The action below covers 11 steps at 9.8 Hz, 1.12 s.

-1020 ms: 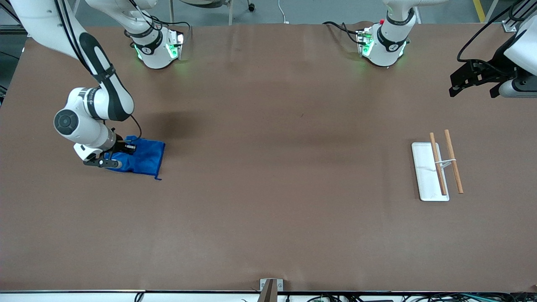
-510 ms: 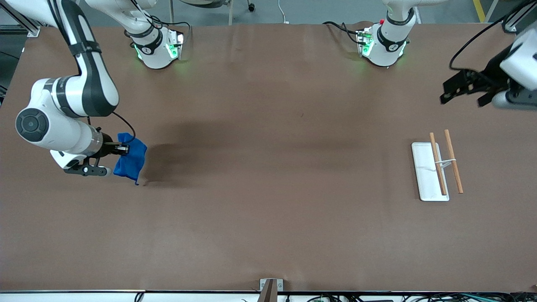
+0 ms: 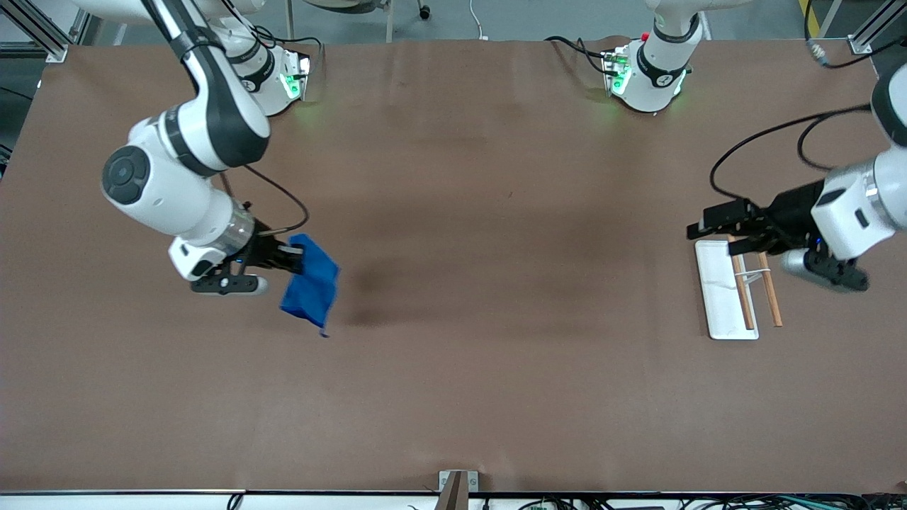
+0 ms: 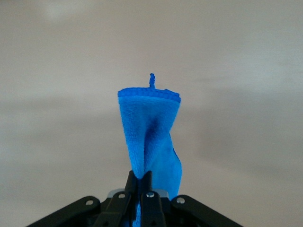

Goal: Right arm passes towel to left arm to hang
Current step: 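Lift the towel with the right gripper while the left gripper approaches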

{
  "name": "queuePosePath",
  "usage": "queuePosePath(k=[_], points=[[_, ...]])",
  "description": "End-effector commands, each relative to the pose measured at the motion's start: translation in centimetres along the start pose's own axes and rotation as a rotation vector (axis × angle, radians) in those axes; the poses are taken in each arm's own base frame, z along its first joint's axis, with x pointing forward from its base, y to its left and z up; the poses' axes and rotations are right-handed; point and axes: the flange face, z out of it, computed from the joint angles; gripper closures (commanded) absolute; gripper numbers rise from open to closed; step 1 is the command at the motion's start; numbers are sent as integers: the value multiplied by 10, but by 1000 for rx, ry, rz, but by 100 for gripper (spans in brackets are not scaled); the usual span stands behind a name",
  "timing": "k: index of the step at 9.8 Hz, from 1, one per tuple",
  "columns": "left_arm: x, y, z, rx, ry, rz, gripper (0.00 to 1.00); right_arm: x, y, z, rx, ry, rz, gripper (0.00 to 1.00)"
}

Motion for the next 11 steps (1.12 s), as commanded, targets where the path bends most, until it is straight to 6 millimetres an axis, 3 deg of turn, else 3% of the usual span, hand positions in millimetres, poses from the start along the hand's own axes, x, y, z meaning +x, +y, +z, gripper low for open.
queuePosePath(k=[1,4,6,9,11], points=[[19,-32,48,-182,-11,-3,0,3,-62,21,128,20,68,100],[36,-44,115,-513,9,-35,0,-9,-131,43,401,15,193,100],[44,-50,158,-668,33,-16,0,-20,-168,31,547,-49,263,100],[49,-40,221,-889,43,-50,0,-32,-200,12,712,-136,364,100],[42,-25,240,-984,30,-93,1,-41,-213,6,774,-129,414,100]])
